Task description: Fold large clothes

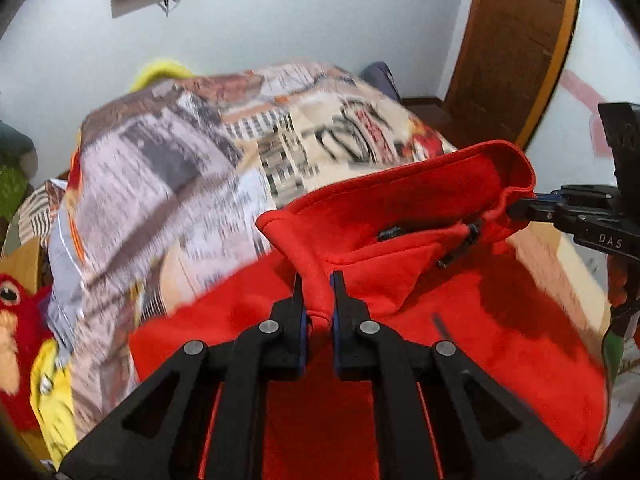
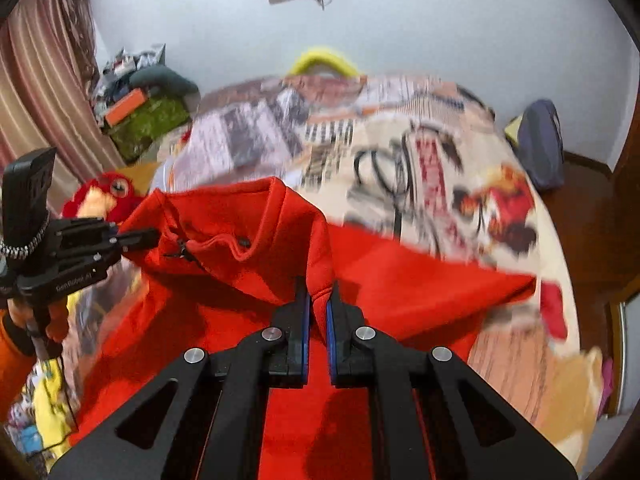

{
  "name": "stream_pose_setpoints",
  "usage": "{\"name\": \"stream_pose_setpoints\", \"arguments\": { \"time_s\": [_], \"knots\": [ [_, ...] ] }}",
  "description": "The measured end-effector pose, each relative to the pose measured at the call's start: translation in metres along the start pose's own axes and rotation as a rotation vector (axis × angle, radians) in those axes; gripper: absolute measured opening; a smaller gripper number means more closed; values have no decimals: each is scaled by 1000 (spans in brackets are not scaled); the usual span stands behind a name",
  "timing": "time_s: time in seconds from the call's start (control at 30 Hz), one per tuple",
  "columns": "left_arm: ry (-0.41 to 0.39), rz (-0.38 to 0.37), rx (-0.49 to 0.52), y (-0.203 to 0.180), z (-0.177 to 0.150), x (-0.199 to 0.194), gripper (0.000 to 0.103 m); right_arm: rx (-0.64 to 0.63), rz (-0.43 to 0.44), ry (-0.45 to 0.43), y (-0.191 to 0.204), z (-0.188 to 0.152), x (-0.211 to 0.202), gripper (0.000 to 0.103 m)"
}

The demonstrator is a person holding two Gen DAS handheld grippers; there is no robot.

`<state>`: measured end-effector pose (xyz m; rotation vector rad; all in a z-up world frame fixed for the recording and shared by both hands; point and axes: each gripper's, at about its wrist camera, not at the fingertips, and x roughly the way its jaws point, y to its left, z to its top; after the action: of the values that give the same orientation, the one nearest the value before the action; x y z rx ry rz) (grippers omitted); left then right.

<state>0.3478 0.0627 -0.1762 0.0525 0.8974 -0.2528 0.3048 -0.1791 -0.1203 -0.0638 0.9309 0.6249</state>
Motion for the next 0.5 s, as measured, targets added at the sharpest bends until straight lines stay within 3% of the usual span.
{"name": "stream_pose_setpoints", "arguments": {
  "time_s": [0.17, 0.23, 0.3, 0.4, 0.5],
  "knots": [
    [110, 38, 25, -15, -47, 17, 12, 31, -30, 77, 2, -44, 15, 7],
    [154, 65, 49, -22, -64, 22, 20, 45, -58, 117, -1, -58, 23, 11],
    [187, 104, 60, -24, -81, 23, 35, 72, -80, 140, -6, -71, 26, 12],
    [188, 113, 38, -19, -100, 13, 39, 86, -136, 183, -8, -86, 24, 13],
    [180, 98, -20, -6, -107, -6, 42, 52, -130, 200, -5, -92, 10, 19]
  ]
}}
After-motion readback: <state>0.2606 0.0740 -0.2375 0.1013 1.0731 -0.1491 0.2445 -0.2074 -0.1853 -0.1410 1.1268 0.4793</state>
